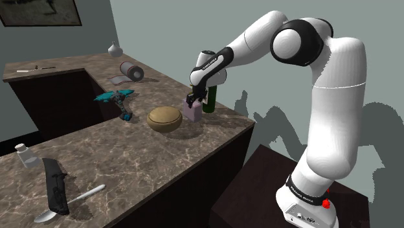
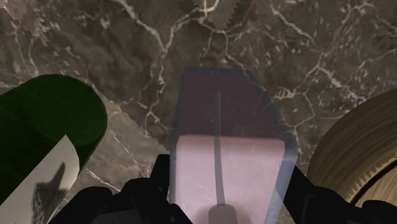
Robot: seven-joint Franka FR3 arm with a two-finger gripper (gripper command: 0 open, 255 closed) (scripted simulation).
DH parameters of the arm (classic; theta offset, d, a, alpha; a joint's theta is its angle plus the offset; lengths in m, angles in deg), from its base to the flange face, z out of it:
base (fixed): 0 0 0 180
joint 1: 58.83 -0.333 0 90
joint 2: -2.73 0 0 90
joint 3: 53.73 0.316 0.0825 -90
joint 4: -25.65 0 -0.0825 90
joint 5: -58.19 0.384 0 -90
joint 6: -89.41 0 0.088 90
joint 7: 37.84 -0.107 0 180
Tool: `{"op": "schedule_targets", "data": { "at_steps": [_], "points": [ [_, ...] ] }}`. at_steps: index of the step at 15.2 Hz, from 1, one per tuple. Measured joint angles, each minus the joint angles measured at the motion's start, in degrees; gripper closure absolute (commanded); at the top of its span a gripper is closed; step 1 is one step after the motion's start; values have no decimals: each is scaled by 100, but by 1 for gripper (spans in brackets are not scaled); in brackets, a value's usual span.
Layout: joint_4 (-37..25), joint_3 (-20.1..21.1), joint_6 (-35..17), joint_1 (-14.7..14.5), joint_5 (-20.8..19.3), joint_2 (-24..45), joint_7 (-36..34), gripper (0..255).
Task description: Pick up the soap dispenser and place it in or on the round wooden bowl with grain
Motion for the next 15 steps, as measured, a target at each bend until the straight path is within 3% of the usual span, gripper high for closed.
{"op": "schedule_targets", "data": {
  "at_steps": [15],
  "points": [
    [-358,-78,916,-54,-174,-561,-138,255]
  ]
}}
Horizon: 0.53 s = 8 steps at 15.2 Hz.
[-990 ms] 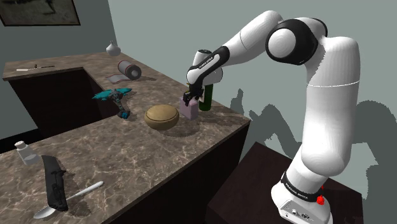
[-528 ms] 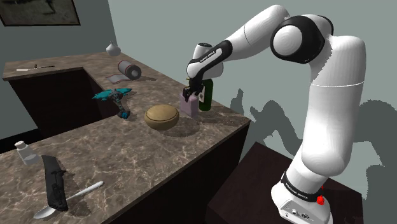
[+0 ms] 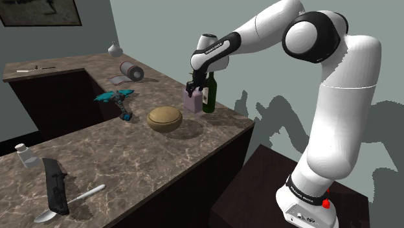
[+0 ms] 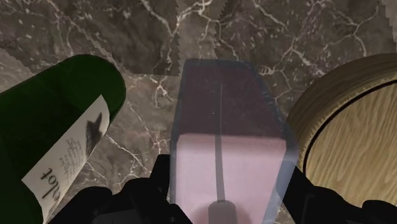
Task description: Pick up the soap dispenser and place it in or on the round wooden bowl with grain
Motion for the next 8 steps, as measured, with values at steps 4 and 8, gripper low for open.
{"op": "schedule_targets", "data": {
  "at_steps": [4,8],
  "points": [
    [-102,-16,264,-8,-45,-164,-30,255],
    [-244,-25,534,-18,-84,-293,-66,255]
  ]
}}
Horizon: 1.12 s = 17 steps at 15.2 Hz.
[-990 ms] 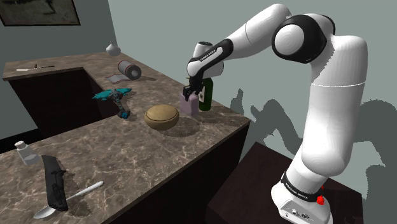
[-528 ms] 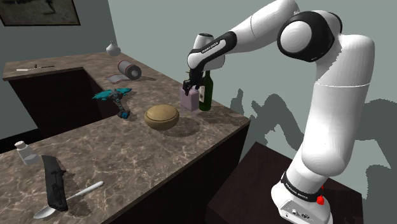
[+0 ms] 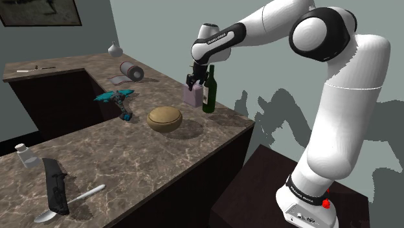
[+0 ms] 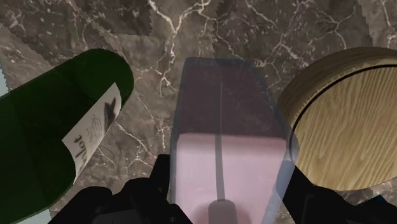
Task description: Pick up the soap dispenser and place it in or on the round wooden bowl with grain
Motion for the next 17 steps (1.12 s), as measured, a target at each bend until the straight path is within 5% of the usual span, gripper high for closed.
{"op": "schedule_targets", "data": {
  "at_steps": [10,17],
  "points": [
    [-500,-14,682,-7,-61,-186,-55,255],
    [-797,225,786,-450,-301,0,-848,255]
  ]
}}
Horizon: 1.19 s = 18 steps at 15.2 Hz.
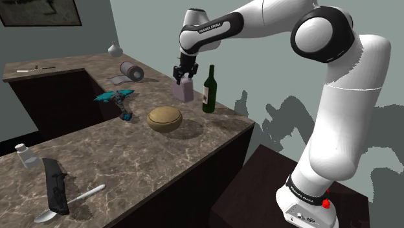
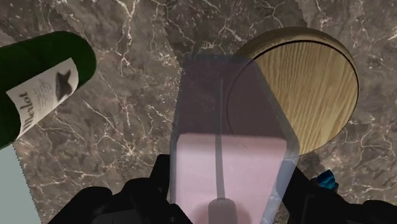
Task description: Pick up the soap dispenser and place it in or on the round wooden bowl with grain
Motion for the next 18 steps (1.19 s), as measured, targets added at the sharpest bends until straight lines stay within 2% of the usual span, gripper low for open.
{"op": "schedule_targets", "data": {
  "at_steps": [8,18],
  "points": [
    [-670,293,160,-643,-322,532,-1071,255],
    [-309,302,-465,-686,-357,742,-1185,255]
  ]
}}
